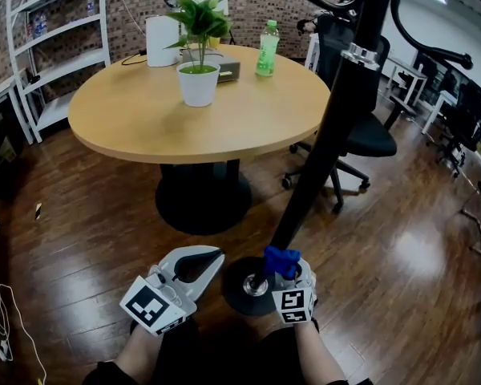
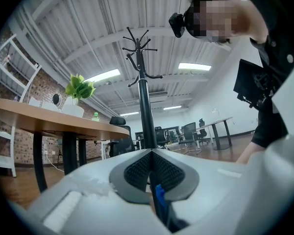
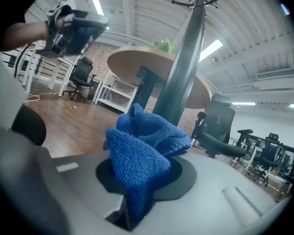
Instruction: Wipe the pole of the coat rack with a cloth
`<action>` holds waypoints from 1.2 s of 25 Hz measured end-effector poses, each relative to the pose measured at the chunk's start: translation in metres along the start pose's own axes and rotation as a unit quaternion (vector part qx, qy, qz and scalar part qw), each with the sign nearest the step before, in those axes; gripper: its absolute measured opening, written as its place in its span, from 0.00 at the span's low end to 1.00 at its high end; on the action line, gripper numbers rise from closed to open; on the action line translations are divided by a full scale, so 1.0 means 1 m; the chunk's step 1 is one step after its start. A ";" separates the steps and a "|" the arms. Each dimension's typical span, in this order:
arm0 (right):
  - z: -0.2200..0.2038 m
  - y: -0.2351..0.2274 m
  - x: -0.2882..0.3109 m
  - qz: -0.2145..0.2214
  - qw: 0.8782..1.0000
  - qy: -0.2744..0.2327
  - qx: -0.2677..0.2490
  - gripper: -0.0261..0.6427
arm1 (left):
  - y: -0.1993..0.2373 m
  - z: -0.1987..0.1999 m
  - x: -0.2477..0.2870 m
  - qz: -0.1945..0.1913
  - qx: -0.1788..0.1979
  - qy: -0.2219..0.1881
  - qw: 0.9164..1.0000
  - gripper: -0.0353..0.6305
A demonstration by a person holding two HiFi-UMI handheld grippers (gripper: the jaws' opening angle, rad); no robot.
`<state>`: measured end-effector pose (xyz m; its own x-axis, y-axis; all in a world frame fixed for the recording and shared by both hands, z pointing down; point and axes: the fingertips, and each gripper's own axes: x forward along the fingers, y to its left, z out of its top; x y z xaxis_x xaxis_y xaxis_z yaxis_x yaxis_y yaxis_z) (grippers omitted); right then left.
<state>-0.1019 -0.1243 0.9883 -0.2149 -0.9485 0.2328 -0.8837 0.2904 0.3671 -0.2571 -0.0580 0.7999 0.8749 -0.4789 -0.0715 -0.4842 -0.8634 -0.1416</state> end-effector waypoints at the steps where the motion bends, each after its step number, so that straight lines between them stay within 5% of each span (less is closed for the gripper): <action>1: 0.017 -0.007 -0.004 -0.004 1.000 -0.016 -0.001 0.15 | 0.001 0.001 0.000 0.002 0.000 -0.001 1.000 0.06; 9: 0.173 -0.070 -0.045 -0.032 0.990 -0.138 0.002 0.15 | 0.003 0.020 0.007 0.005 0.004 -0.028 1.000 0.06; 18: 0.343 -0.132 -0.092 -0.089 0.950 -0.291 -0.073 0.15 | -0.001 0.060 0.001 -0.001 0.024 -0.077 0.997 0.06; 25: 0.414 -0.165 -0.112 -0.100 0.933 -0.340 -0.059 0.15 | 0.008 0.077 -0.011 0.015 0.029 -0.096 0.995 0.06; 30: 0.400 -0.157 -0.109 -0.110 0.932 -0.337 -0.071 0.15 | 0.011 0.072 -0.010 0.014 0.025 -0.089 0.996 0.06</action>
<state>-0.1064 -0.1175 0.5457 -0.2891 -0.8372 -0.4643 -0.8836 0.0469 0.4658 -0.2707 -0.0511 0.7279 0.8503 -0.4632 -0.2499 -0.5115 -0.8390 -0.1854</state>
